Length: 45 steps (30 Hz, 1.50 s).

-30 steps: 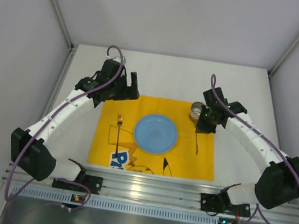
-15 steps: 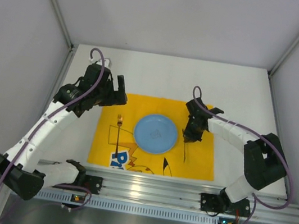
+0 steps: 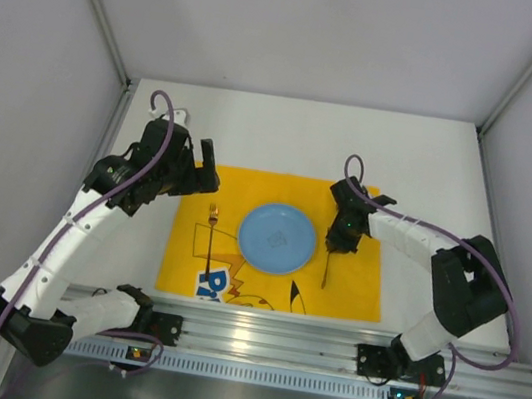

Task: Set the dinner table for one person

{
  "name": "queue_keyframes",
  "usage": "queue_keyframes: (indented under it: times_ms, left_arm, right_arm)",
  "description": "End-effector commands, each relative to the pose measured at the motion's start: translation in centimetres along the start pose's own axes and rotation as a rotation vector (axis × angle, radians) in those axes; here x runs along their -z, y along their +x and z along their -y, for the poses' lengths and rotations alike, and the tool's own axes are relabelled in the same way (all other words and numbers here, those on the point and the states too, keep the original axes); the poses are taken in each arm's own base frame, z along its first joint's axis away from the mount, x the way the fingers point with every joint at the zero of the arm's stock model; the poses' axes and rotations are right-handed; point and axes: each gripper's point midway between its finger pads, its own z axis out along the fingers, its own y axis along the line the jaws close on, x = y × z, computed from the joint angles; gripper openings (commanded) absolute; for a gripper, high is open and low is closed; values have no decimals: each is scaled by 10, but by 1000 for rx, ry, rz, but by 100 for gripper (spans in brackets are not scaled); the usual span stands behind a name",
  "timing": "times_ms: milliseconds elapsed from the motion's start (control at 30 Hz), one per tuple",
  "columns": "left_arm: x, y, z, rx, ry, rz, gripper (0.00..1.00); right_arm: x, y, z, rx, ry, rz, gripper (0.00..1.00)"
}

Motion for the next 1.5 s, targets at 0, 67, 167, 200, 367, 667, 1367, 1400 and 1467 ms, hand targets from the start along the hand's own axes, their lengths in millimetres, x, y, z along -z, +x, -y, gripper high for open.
queue_keyframes:
  times_ms: [0,67,167,200,367,667,1367,1400,1467]
  left_arm:
    - [14,-11,3,18,21,44,97]
    - [14,-9,2,21,19,43,97]
    - [13,-6,1,28,23,43,97]
    - [11,-4,1,30,22,39,96]
    - [3,-1,0,36,22,38,96]
    - [-14,-11,-23,-3,-81,155,96]
    - [-154,7,-150,-182,-249,635,99]
    - [-156,-1,-151,-182,-258,652,98]
    - [-163,-11,-157,-180,-252,669,98]
  right_arm:
    - [-2,-5,-5,13,-12,24,20]
    - [2,-6,-2,21,-8,40,31]
    - [8,-7,4,33,5,55,40]
    - [11,-8,6,36,12,59,41]
    - [37,-15,13,55,18,109,41]
    - [137,-33,-17,234,-301,304,33]
    - [281,-25,9,326,-663,765,100]
    - [281,-26,12,336,-648,772,100]
    - [277,-28,17,362,-605,774,100]
